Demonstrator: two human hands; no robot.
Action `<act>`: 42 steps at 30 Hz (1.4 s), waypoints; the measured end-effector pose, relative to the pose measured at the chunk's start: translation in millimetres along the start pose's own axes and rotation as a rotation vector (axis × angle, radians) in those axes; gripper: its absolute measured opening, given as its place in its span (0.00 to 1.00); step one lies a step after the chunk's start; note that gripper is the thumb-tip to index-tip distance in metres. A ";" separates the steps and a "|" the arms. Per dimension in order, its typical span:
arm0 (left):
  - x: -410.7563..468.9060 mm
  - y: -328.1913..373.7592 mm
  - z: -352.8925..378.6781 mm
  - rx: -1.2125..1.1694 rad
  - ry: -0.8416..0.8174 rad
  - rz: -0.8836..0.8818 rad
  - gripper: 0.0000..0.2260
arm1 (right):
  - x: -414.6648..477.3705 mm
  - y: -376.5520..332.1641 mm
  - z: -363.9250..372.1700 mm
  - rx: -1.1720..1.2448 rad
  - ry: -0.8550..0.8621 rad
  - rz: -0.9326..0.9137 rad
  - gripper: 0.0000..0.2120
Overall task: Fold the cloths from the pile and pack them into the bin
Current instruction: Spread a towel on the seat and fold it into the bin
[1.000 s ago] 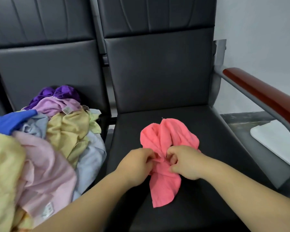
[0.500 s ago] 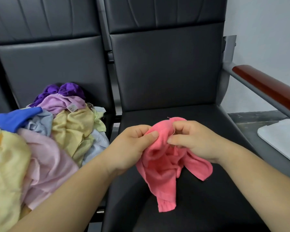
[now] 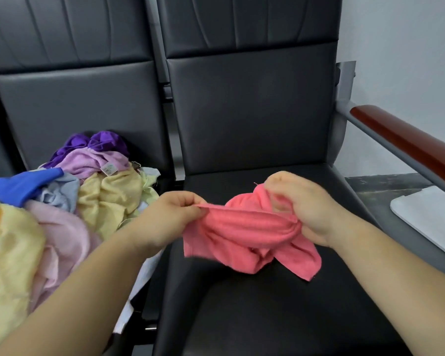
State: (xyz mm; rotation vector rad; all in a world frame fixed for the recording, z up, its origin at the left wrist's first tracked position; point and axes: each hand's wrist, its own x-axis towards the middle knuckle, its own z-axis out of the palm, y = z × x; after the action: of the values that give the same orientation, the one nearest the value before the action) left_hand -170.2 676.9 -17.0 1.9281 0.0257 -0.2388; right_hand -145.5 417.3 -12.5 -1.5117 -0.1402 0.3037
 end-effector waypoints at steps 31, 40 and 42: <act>-11.1 15.7 -8.7 0.469 0.056 0.164 0.06 | -10.7 -10.1 -1.6 -0.137 -0.202 0.152 0.17; -19.6 36.2 0.3 -0.115 -0.014 0.245 0.09 | 1.4 -9.5 -0.4 -0.587 0.005 0.010 0.07; -19.4 34.1 -8.2 0.184 -0.071 0.146 0.09 | -1.7 -14.0 -1.5 -0.373 0.005 -0.049 0.07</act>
State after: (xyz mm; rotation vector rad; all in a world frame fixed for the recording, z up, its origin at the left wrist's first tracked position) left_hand -183.5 674.0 20.7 2.0925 -0.1894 -0.2176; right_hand -145.2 414.9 1.5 -1.8755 -0.2390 0.2429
